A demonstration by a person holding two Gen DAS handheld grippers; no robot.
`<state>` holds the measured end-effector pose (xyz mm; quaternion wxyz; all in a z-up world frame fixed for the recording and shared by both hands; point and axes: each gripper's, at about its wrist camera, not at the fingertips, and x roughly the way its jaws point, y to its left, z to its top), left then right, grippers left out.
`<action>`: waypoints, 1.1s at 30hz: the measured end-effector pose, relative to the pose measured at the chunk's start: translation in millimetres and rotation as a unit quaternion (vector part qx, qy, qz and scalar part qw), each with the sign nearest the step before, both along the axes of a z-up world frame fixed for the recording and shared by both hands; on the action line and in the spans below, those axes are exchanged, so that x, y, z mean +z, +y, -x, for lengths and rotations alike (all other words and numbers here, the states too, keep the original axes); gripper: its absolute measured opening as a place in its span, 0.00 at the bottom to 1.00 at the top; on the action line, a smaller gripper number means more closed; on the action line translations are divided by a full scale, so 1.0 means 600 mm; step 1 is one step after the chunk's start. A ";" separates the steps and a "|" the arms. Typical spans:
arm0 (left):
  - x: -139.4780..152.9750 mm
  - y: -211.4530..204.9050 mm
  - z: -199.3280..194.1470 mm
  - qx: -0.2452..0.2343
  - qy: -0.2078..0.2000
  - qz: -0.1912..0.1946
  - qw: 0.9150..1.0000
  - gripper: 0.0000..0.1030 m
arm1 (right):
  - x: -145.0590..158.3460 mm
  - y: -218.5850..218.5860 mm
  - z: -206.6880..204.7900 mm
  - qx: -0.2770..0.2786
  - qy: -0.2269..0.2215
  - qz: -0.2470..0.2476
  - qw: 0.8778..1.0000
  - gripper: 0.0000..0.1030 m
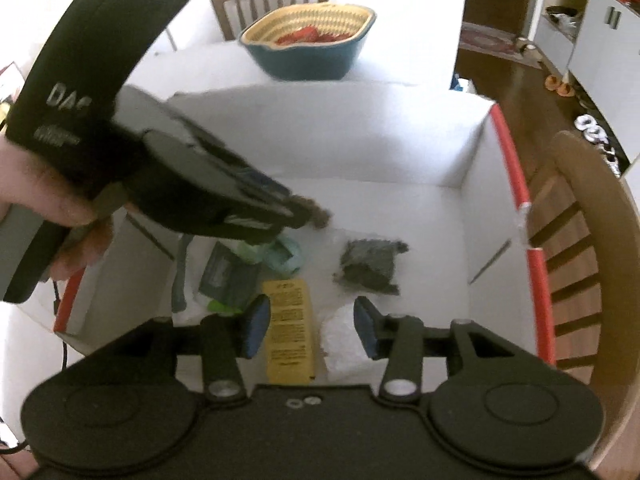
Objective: Organize objects
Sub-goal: 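Lower and release the bracelet with the left tool while the right tool releases the yellow box, then return both tools to the clutter on the mat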
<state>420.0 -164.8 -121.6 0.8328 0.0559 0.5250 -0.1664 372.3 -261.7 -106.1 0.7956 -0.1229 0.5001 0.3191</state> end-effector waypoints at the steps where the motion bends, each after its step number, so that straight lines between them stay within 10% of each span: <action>1: 0.004 0.002 0.004 0.001 -0.003 0.003 1.000 0.18 | 0.003 -0.004 0.000 -0.004 0.000 -0.003 1.000 0.47; 6: 0.013 0.006 0.015 0.001 -0.010 -0.002 1.000 0.50 | 0.016 -0.021 0.000 -0.021 -0.005 -0.013 1.000 0.50; 33: 0.155 0.156 0.250 0.017 -0.140 0.073 0.987 0.71 | 0.125 -0.005 0.136 -0.073 -0.072 -0.099 0.990 0.78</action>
